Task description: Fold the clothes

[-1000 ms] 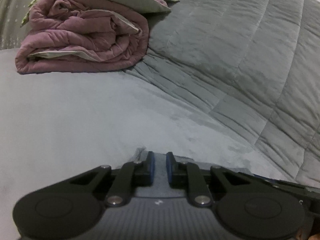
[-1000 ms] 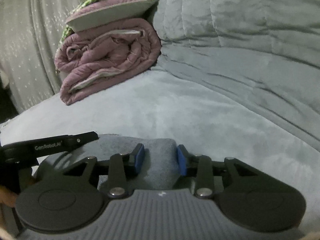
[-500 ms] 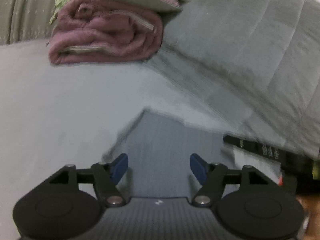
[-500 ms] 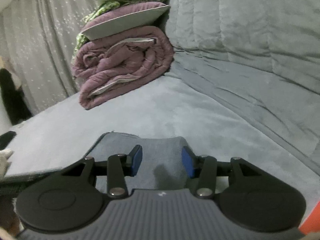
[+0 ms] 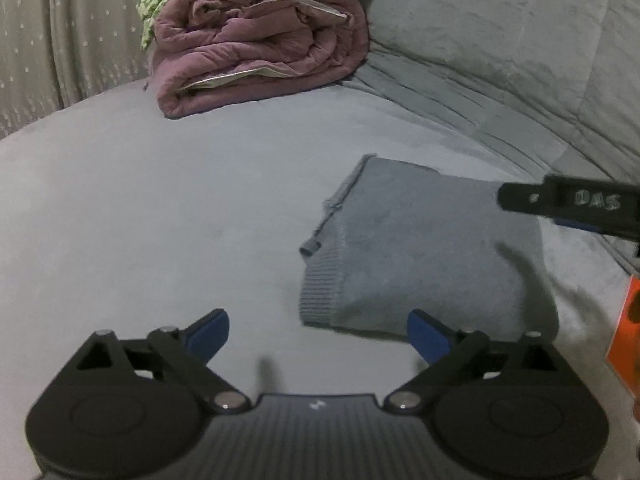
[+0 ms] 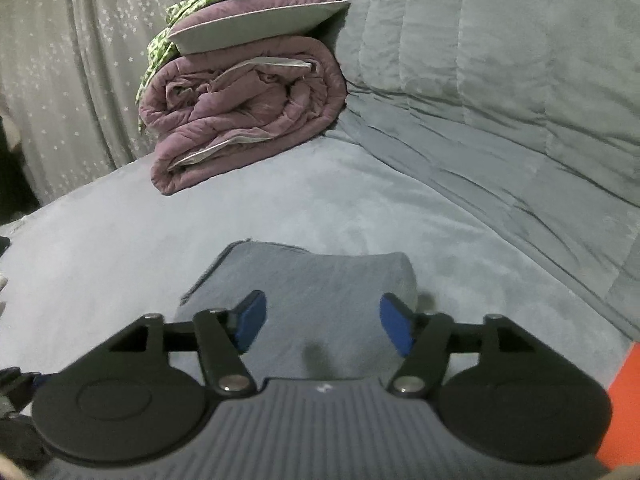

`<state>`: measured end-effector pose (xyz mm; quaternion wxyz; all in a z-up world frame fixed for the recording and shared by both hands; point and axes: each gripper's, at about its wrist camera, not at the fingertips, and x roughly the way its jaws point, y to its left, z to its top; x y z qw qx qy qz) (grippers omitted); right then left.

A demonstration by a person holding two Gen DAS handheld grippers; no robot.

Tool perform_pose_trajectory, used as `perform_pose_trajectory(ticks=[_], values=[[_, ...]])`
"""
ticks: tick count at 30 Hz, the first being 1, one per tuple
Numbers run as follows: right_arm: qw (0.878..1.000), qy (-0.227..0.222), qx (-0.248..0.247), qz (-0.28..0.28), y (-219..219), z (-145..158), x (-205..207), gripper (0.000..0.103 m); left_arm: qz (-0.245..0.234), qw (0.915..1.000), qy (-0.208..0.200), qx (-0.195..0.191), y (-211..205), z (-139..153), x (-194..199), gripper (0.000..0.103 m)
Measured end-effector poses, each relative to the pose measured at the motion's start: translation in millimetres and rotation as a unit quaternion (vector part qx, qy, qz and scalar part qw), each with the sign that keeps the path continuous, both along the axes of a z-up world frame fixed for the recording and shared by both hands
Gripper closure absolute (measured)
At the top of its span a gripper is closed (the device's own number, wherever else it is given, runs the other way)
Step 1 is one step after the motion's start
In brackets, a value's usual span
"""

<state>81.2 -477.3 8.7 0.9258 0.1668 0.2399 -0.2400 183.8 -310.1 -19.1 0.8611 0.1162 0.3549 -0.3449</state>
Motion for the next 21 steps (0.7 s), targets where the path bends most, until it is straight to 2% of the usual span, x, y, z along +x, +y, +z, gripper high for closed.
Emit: perform_pose_trajectory(ticks=[2,4,8,12,16,19,21], values=[[1.000,0.002,-0.007,-0.008,8,5,-6,0.015,-0.008,0.9998,0.017,-0.004,1,1,2,0.002],[1.000,0.006,-0.016,-0.016,16,6,-14,0.002,-0.013,0.9997,0.021,0.010,0,-1,0,0.001],[0.999,0.027,-0.011,-0.023,22,-1,-29,0.001,-0.018,0.9985,0.013,0.049,-7,-3,-7,0.001],[0.999,0.041,-0.011,-0.016,29,-8,-44,0.000,-0.034,0.9973,0.044,0.047,-9,-4,-10,0.001],[0.996,0.091,-0.009,0.010,41,-12,-40,0.000,-0.032,0.9968,0.025,0.068,-13,-1,-18,0.001],[0.996,0.085,0.017,0.029,40,-12,-41,0.000,-0.033,0.9963,0.013,0.079,-14,0,-22,0.001],[0.996,0.090,0.022,0.020,37,-10,-42,0.000,-0.035,0.9956,0.007,0.086,-15,1,-23,0.001]])
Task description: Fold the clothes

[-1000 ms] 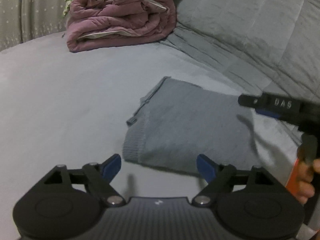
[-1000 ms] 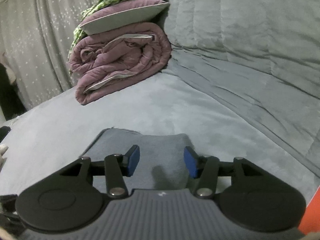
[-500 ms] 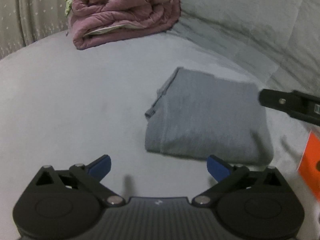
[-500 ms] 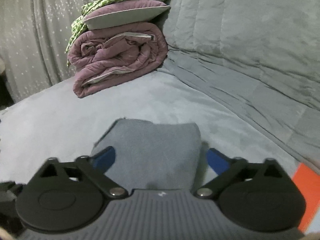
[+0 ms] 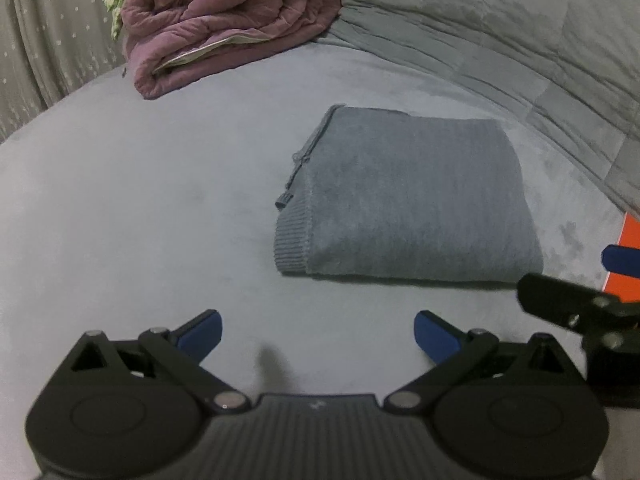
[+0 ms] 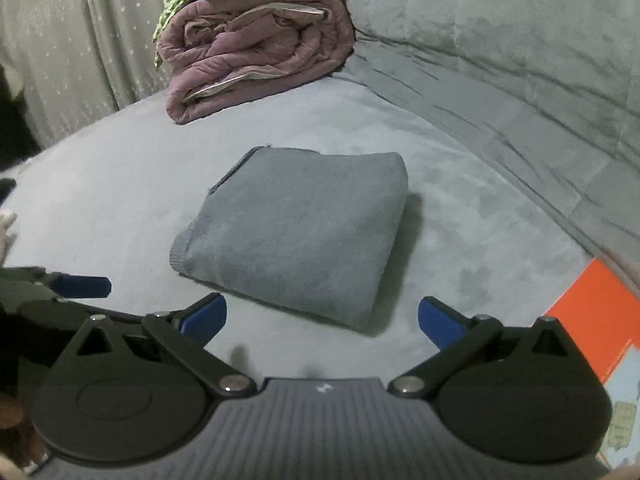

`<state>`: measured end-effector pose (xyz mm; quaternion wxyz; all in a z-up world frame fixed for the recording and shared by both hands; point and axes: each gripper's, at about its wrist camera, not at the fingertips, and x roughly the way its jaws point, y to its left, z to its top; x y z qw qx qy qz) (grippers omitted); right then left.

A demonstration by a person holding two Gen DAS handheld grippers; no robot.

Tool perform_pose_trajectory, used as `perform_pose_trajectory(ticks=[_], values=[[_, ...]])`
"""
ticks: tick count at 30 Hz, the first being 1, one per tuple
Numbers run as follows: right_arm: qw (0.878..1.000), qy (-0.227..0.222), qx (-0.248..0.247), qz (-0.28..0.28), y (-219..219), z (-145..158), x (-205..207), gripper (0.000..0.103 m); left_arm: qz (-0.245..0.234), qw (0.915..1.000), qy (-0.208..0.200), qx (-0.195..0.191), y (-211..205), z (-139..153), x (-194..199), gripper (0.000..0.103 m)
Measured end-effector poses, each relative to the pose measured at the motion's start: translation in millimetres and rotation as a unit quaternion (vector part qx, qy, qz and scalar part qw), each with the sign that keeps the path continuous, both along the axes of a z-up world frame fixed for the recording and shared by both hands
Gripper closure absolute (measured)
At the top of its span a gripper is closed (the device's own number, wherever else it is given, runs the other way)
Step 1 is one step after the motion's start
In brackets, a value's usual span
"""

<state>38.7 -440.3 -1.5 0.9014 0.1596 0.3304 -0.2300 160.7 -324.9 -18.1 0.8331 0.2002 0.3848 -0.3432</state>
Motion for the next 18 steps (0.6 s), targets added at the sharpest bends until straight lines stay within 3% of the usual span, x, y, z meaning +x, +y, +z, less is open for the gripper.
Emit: perform_pose_trajectory(ticks=[6,18], values=[[0.999,-0.003,-0.031,-0.032,0.9,3.4,-6.8,0.000,-0.014,0.9999,-0.003,0.003,-1.7,1.5,-3.9,0.001],[0.999,0.003,-0.025,-0.028,2.2,-1.6,-7.5,0.000,-0.017,0.9997,-0.009,0.014,-3.9,-0.7,-6.9,0.001]])
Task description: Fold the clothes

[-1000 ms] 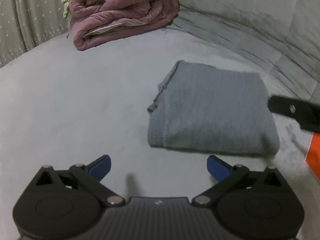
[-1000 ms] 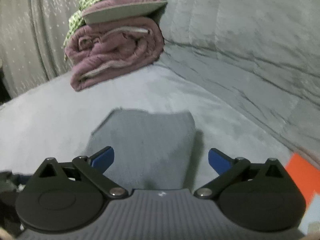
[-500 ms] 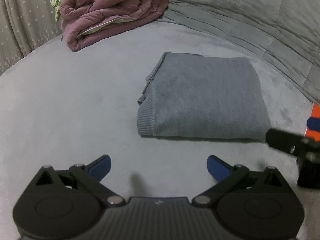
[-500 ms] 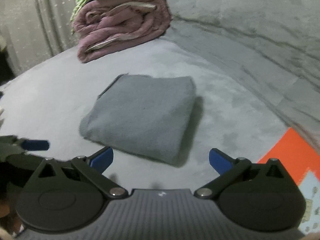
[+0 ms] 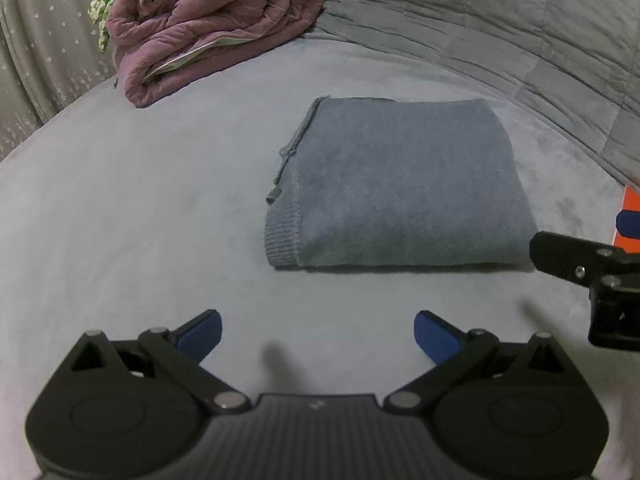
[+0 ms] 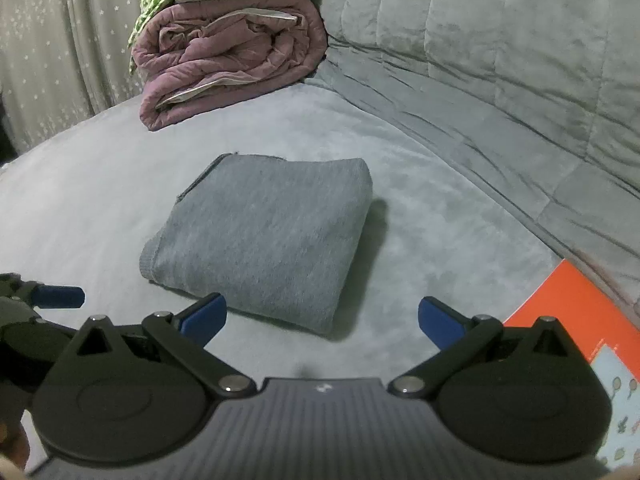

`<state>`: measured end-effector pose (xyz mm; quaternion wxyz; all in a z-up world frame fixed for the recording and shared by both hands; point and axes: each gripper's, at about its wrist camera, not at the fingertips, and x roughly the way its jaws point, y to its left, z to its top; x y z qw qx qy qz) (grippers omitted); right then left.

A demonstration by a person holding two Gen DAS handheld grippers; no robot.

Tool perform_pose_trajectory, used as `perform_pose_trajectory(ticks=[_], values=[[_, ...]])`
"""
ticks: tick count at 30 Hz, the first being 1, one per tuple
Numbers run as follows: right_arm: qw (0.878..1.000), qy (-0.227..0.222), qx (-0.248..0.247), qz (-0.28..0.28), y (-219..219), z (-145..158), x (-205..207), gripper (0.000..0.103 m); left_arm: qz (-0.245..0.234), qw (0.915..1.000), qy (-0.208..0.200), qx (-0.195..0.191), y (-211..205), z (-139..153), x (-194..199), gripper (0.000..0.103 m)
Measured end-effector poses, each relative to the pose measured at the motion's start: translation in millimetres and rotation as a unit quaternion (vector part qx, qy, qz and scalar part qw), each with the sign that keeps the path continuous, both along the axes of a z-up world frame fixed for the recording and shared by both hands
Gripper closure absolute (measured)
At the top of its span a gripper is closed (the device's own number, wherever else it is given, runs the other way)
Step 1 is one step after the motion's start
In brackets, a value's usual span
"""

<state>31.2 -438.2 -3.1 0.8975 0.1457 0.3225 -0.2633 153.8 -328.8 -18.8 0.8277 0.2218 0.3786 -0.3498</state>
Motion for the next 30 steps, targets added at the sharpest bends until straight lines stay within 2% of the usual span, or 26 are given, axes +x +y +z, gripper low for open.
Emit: perform_pose_trajectory(ticks=[30], values=[[1.000,0.006,0.005,0.017,4.9,-2.5,6.0,0.000,0.000,1.0000,-0.008,0.005,3.4,1.7,3.1,0.001]])
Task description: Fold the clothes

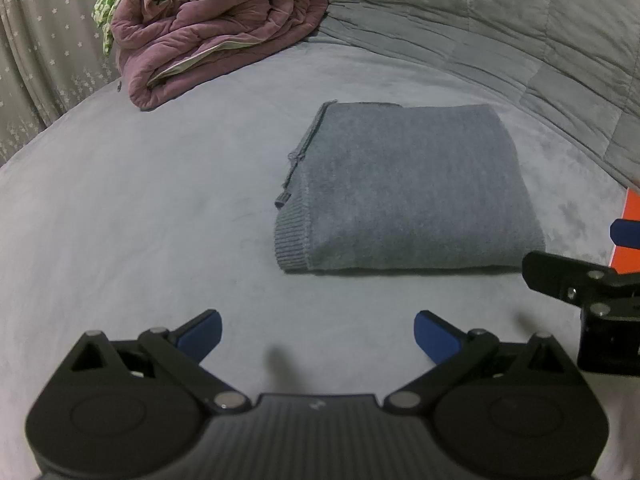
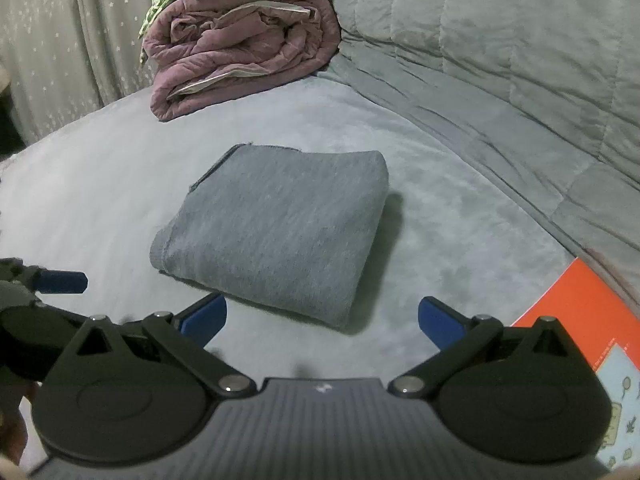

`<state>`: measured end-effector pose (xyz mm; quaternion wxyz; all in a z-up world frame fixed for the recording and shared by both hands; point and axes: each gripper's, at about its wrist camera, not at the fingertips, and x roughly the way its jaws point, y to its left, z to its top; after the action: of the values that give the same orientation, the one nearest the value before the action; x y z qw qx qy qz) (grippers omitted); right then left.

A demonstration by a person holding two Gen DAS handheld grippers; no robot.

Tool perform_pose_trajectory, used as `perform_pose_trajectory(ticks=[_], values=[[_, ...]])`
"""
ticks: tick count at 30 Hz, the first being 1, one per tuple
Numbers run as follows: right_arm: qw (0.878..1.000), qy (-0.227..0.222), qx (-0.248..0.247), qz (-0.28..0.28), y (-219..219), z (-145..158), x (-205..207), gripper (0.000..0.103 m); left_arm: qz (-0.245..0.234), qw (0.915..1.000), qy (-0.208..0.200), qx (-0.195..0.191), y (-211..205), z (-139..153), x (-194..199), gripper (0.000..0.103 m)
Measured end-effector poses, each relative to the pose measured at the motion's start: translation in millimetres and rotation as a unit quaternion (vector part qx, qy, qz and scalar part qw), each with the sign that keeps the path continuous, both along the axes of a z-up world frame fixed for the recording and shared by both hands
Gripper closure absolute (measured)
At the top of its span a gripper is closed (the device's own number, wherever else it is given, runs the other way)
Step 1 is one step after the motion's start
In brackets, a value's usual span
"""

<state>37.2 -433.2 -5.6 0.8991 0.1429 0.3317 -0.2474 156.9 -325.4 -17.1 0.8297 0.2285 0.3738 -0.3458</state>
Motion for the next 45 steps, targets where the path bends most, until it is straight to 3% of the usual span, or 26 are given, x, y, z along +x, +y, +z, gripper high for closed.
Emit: perform_pose_trajectory(ticks=[39,45], values=[[1.000,0.010,0.005,0.009,5,-3,3,0.000,-0.001,0.9999,-0.003,0.011,1,0,0,0.001],[1.000,0.000,0.017,0.013,7,8,-5,0.000,-0.004,0.9999,-0.009,0.005,6,10,-8,0.001]])
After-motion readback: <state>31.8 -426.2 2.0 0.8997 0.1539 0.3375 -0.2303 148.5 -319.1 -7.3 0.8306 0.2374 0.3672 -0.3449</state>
